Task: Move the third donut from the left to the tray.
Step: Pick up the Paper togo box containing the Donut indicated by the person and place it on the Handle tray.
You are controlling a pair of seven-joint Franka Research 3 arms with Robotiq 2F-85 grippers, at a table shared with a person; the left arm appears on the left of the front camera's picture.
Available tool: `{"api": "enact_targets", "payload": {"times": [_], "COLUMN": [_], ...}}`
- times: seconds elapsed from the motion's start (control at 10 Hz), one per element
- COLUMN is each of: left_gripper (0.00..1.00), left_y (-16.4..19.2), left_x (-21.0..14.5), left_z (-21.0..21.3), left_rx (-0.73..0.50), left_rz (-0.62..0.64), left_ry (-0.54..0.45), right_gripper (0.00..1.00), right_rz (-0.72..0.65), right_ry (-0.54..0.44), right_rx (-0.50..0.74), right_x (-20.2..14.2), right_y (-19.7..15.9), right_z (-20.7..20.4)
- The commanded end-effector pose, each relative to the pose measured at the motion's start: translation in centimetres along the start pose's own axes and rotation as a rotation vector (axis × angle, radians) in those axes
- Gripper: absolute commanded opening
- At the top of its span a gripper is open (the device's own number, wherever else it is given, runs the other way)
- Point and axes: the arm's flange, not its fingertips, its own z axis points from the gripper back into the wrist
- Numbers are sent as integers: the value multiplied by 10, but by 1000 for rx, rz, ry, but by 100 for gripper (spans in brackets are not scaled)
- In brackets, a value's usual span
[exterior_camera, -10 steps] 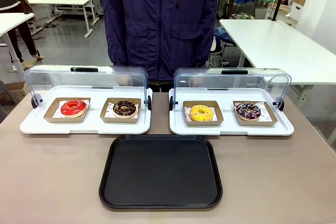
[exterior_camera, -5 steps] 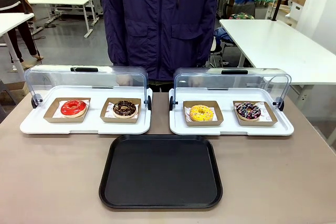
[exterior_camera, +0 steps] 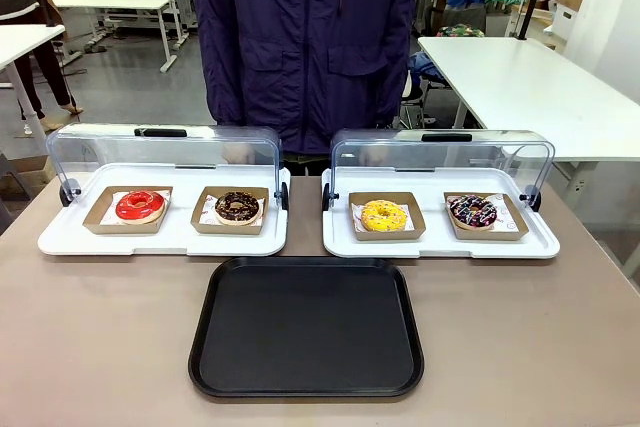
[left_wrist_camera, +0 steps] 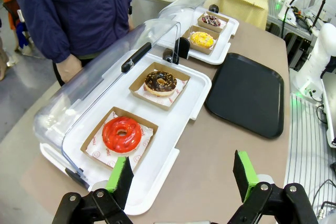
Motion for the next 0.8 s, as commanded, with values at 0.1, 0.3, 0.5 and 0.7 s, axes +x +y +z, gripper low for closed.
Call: {"api": "enact_targets", "payload": {"times": [0.1,0.3,0.5,0.7], "left_gripper": [100,100,100,100], "left_y": [-1,-1,-1,-1], "left_x": [1,1,1,1], "left_z": [1,1,1,1], "left_rx": [-7,-7,-7,-7], "left_rz": [-8,-8,-8,-8], "left_ry": [0,0,0,0], "right_gripper": [100,100,100,100], "right_rz": [24,24,24,24], "right_ry": [-23,-23,-23,-23], "right_rx": [-1,-1,-1,-1], "right_x": [3,3,3,3], "right_y": [-1,-1,-1,-1], "right_z": [-1,-1,-1,-1]}}
